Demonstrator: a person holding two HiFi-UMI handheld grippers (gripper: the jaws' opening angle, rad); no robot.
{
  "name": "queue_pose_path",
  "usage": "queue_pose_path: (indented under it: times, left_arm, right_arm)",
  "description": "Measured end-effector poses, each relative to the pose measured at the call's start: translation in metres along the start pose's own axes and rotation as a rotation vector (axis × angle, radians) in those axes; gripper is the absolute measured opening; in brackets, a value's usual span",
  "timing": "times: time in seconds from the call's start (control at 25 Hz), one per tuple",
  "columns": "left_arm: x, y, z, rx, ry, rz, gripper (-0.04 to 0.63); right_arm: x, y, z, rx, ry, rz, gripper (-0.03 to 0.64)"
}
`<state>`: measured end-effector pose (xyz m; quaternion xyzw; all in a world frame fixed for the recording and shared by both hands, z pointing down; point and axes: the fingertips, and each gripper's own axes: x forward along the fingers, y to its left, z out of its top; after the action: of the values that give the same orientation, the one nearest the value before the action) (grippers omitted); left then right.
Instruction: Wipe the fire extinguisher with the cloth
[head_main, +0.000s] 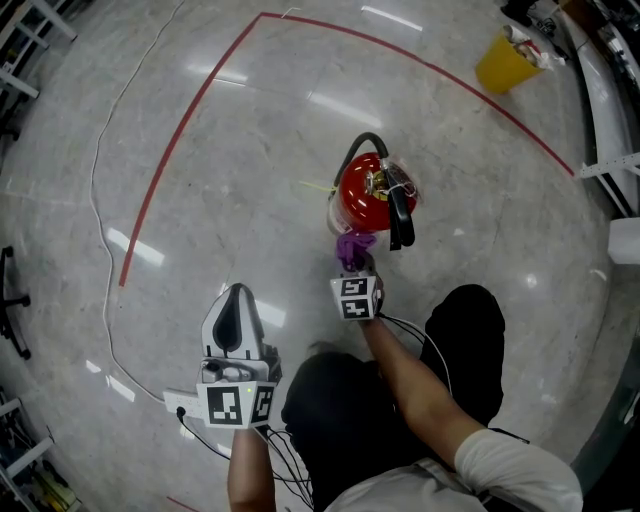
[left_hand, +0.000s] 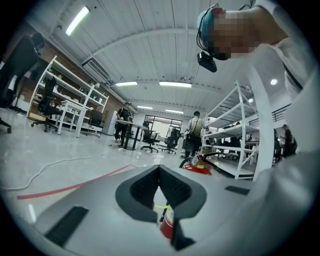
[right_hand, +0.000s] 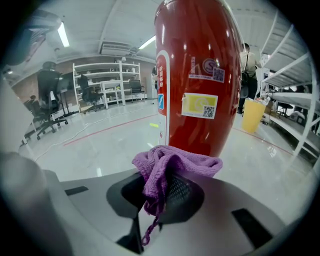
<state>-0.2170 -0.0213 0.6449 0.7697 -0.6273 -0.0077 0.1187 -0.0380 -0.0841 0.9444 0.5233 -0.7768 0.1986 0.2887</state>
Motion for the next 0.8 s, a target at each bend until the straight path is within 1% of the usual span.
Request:
queue_pose_path:
  times: [0.16, 0.24, 0.44, 0.52, 0.64, 0.8]
  left_arm:
    - [0.003, -0.002, 0.001, 0.004, -0.002, -0.001, 0.005]
    - [0.003, -0.003, 0.001, 0.008, -0.002, 0.001, 0.005]
    - [0.000, -0.006, 0.003, 0.014, -0.005, 0.012, 0.005]
    - [-0.001, -0.007, 0.004, 0.016, -0.012, 0.014, 0.005]
    - [-0.002, -0.011, 0.007, 0.024, -0.016, 0.010, 0.005]
    - [-0.001, -0.018, 0.014, 0.023, -0.031, -0.012, 0.005]
  right_arm:
    - [0.002, 0.000, -0.003, -0.011, 0.017, 0.012, 0.049]
    - [-0.002, -0.001, -0.001, -0.013, 0.006, 0.014, 0.049]
    - [-0.036, -0.010, 0.019, 0.016, -0.038, 0.009, 0.049]
    - [-0.052, -0.015, 0.030, 0.013, -0.061, 0.008, 0.049]
    - [-0.086, -0.020, 0.047, -0.020, -0.099, 0.024, 0.049]
    - [-0.141, -0.007, 0.071, -0.101, -0.183, 0.101, 0.049]
